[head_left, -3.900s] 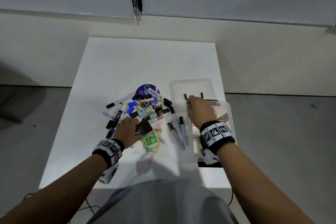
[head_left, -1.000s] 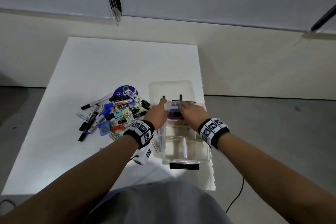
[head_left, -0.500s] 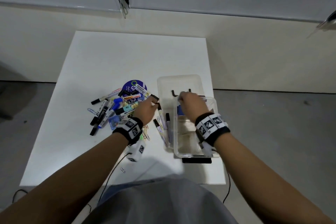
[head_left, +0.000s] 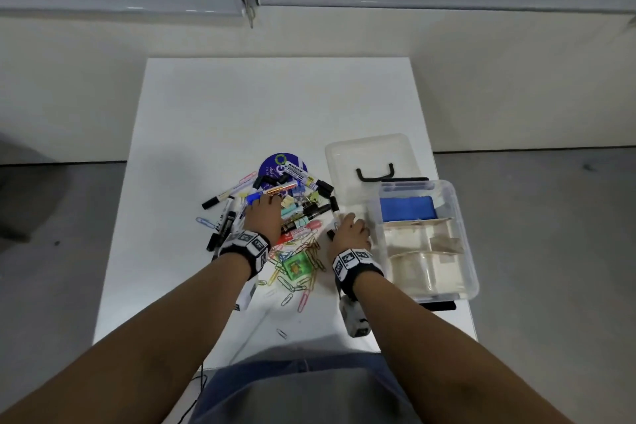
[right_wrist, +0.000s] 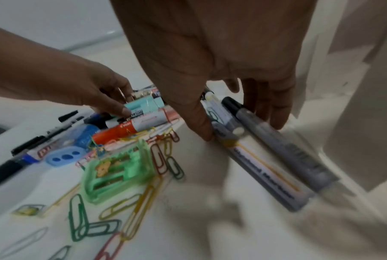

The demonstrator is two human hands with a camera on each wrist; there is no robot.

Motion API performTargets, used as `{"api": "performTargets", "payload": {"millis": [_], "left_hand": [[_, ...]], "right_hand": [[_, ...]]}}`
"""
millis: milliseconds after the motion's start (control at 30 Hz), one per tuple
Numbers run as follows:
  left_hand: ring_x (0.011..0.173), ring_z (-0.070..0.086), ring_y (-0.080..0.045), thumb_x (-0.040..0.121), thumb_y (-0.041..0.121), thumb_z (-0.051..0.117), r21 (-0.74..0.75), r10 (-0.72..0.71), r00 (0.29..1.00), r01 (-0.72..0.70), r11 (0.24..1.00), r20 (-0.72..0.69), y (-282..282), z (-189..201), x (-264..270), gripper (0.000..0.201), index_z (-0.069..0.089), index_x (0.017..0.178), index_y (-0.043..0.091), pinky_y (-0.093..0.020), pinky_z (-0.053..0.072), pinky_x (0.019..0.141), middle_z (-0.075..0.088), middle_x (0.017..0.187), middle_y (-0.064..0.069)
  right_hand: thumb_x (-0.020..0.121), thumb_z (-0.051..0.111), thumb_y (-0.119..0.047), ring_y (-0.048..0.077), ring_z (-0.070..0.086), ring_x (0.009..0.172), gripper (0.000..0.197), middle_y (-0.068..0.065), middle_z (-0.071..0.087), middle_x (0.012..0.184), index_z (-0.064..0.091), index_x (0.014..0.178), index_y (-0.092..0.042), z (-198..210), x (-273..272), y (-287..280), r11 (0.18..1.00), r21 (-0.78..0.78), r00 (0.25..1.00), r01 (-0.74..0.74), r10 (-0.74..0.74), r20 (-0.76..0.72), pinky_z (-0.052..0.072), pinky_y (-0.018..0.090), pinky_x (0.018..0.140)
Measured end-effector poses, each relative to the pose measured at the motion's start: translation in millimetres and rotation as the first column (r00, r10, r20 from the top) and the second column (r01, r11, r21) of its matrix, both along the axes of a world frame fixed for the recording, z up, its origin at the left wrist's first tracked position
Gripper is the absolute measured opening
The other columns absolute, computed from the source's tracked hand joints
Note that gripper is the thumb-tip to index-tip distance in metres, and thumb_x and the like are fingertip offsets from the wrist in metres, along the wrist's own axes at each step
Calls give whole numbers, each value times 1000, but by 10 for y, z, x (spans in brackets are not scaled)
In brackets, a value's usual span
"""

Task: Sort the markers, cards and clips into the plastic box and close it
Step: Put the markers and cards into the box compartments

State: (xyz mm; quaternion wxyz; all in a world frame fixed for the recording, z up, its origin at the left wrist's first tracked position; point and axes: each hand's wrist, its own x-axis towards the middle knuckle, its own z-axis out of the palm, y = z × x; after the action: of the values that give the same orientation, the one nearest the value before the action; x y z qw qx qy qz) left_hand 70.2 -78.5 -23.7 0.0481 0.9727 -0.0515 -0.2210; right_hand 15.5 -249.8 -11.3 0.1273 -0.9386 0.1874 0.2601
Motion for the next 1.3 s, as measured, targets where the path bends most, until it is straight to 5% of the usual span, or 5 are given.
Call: {"api": "performTargets", "payload": {"millis": [233,600,833,1100,1300], "left_hand": [[102,61,-35,87,27,67,-188,62,998,-64,980,-16,162,-161,86,45,43,122,12,-45,52,84,59,117,-16],[94,58,-39,89,8,54,-198,50,999,-50,979,-2,126,-173,2,41,37,126,5,-45,48,75,52,117,-22],[117,52,-34,96,24,51,38,-71,997,72,997,-37,72,-162,-3,40,42,132,9,-45,42,97,51,130,-17],[71,58,-24,100,11,39,-69,-63,970,48,996,-233,170,148,22,52,19,147,2,-27,41,59,64,92,-11],[105,59,-34,102,8,36,-196,-95,984,65,979,-149,-165,724,-17,47,27,147,3,-33,44,77,58,127,-21]], "right_hand": [[82,47,-1,35,51,110,52,22,43,128,30,132,-1,-171,44,58,999,37,999,20,-19,-38,44,38,94],[95,42,-11,39,58,109,40,26,52,127,27,131,-1,214,282,6,909,303,958,286,-261,-122,48,40,85],[98,42,-21,25,52,63,16,8,53,79,33,105,-11,1168,296,-474,861,466,976,-204,214,32,43,33,56],[94,41,-9,27,61,89,31,8,58,115,46,123,-18,1938,111,-1749,721,-241,760,-650,613,-217,39,32,68],[97,46,-14,30,62,102,40,11,62,122,48,136,-20,1403,80,-1596,577,-125,577,-807,725,-375,49,35,88]]}}
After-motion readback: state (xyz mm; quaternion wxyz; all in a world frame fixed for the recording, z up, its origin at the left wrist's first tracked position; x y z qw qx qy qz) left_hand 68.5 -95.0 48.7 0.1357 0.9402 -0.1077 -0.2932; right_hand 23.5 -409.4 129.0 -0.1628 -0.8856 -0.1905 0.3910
